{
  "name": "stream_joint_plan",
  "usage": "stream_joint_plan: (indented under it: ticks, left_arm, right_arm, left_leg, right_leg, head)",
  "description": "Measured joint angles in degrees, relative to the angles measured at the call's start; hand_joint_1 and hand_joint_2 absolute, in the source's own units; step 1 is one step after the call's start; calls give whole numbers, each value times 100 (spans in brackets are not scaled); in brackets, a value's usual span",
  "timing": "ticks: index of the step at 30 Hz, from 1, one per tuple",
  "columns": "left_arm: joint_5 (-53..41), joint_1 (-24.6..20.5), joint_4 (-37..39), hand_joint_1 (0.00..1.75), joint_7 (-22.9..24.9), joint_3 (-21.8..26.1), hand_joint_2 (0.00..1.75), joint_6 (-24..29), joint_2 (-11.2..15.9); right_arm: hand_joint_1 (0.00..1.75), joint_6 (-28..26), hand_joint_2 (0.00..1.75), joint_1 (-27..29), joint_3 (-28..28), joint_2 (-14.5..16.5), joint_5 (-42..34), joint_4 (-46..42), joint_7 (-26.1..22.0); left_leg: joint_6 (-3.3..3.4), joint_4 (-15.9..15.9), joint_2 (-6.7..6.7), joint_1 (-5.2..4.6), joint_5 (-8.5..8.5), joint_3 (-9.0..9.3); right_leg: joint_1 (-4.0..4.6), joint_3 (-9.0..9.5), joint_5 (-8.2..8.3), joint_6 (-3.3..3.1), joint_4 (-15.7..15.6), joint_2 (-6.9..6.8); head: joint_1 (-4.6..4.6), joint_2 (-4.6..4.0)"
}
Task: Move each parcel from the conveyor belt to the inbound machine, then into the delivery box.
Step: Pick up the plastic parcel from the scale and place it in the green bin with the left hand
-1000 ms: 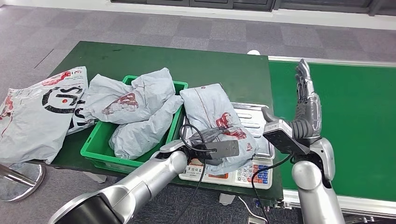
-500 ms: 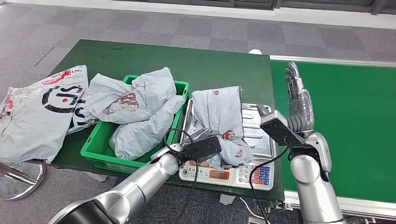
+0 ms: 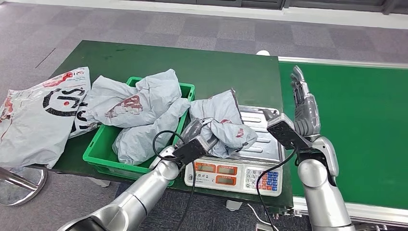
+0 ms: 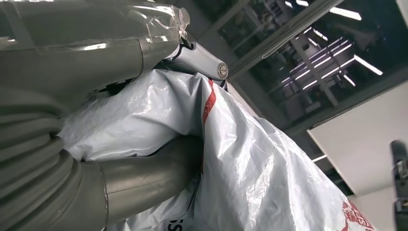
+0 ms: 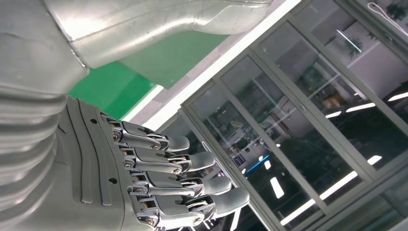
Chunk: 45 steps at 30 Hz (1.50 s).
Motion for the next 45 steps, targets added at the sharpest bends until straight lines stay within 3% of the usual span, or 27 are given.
stream_joint_plan:
  ticks: [36,38,39,42,43,45]
  left_arm:
    - [-58,160,-325,175,-7,116,175,69,80]
    - [-404,385,-572,175,-7,244,175,566,52]
    - [-622,661,-968,175,-9,405,175,1069,84]
    - [-764,1521,-2962,175,-26,1208,175,2818,369]
    - [-726,1660,-3531,175,-21,1486,175,3147,476]
    - [-778,1850,-4312,175,-6,1870,175,3299,628]
  right_arm:
    - [0,66,175,-58,0,0,-54,110,46]
    - [0,365,175,-104,0,-2,-268,216,146]
    - [0,541,175,-164,2,-8,-410,372,140]
    - [0,701,175,-361,5,-56,-654,1112,-161]
    - [0,684,175,-389,5,-81,-682,1315,-227]
    - [0,666,175,-426,4,-126,-708,1577,-267]
  left_leg:
    - [0,0,0,0,-1,-5]
    - [-1,-3,3,0,-5,-28]
    - [-6,-5,16,0,-11,-25]
    - [-19,-5,75,3,-20,4]
    - [-21,-6,78,4,-18,2]
    - [-25,-9,57,7,-11,-2]
  right_leg:
    - [0,-7,0,0,0,1]
    - [0,0,-2,-1,2,5]
    - [0,-4,-3,-3,3,20]
    - [3,-37,5,-17,5,76]
    - [4,-42,8,-21,6,77]
    - [9,-42,2,-25,9,53]
  head:
    - [0,0]
    - [1,0]
    - [2,0]
    - [3,0]
    - [1,0]
    - [-1,0]
